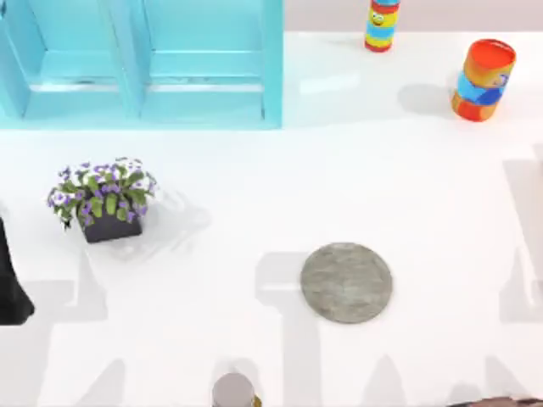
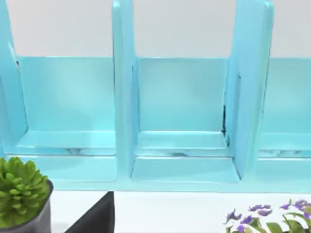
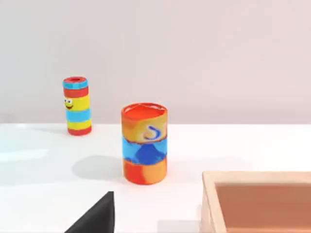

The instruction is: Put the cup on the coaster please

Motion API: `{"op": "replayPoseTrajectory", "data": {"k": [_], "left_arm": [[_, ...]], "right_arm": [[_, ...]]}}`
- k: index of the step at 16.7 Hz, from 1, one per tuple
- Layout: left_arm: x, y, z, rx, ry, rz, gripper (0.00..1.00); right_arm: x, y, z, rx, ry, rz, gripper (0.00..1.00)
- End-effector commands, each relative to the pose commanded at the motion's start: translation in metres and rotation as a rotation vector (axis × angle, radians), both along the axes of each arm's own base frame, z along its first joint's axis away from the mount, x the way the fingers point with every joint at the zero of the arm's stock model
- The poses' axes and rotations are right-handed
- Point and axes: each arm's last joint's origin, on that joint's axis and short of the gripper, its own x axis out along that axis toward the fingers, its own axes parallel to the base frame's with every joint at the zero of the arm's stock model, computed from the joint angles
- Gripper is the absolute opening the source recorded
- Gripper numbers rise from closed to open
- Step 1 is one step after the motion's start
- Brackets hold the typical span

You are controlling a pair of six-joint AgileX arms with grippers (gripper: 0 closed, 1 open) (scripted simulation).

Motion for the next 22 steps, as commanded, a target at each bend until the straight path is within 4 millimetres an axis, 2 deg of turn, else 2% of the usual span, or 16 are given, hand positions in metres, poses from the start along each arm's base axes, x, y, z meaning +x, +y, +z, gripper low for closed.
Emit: {"op": "replayPoseTrajectory", "data": {"k": [5, 8, 12, 17, 22], "left_arm": [[0.000, 0.002, 0.009, 0.041, 0.028, 0.021, 1.00], [0.001, 0.007, 0.028, 0.149, 0.114, 0.061, 1.00], [0.010, 0.017, 0.063, 0.398, 0.322, 0.092, 1.00], [0.040, 0.039, 0.103, 0.783, 0.682, -0.024, 1.00], [0.085, 0.072, 0.121, 1.102, 1.005, -0.363, 1.00]], "right_arm": [[0.000, 0.000, 0.000, 0.000, 0.000, 0.000, 1.00], [0.000, 0.000, 0.000, 0.000, 0.000, 0.000, 1.00], [0.000, 0.000, 0.000, 0.000, 0.000, 0.000, 1.00], [0.000, 0.000, 0.000, 0.000, 0.000, 0.000, 1.00], [0.000, 0.000, 0.000, 0.000, 0.000, 0.000, 1.00]]}}
